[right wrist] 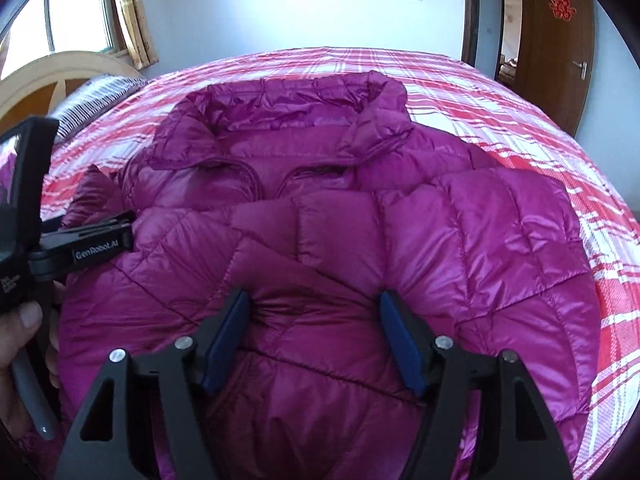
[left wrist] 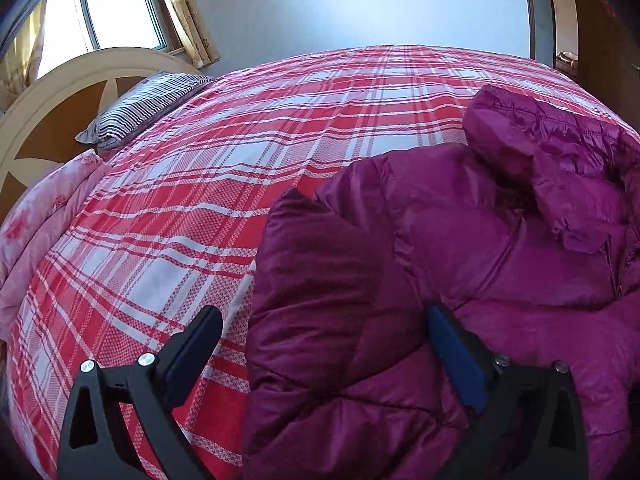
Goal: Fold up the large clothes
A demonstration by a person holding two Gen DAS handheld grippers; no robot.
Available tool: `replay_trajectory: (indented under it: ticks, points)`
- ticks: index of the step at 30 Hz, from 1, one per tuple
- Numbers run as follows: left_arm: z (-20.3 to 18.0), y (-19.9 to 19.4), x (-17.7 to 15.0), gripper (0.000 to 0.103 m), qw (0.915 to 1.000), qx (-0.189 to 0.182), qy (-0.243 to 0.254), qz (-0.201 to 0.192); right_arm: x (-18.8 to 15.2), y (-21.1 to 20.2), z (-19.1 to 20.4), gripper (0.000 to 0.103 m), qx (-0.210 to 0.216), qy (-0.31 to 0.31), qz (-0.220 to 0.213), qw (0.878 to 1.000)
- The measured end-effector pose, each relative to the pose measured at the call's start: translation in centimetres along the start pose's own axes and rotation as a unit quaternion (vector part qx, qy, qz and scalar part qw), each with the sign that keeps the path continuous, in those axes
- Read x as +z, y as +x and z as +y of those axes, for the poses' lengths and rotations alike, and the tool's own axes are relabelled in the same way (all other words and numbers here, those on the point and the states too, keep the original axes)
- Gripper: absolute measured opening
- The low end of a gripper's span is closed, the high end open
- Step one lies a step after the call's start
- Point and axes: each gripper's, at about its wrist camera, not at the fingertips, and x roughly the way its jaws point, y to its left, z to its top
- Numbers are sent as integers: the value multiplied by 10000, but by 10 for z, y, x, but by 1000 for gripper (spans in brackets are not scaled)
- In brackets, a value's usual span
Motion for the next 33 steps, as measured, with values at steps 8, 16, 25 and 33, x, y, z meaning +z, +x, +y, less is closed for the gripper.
replay_trajectory:
  ticks: [8,16,25,33]
  points:
    - [1,1,0,102,10000,-16,-10,19,0,4,5,72,-217,-156,55,9996]
    - [2,2,-1,102,10000,-60,-46,33,1,6,9,73,-343,-246,81,9991]
    - [5,5,-1,102,9997,-166,-139,79,12,-5,13,76,-624,-319,193,9974]
    - [15,9,-1,102,9977,-492,-445,163,11,-15,59,75,-125,-712,-84,9974]
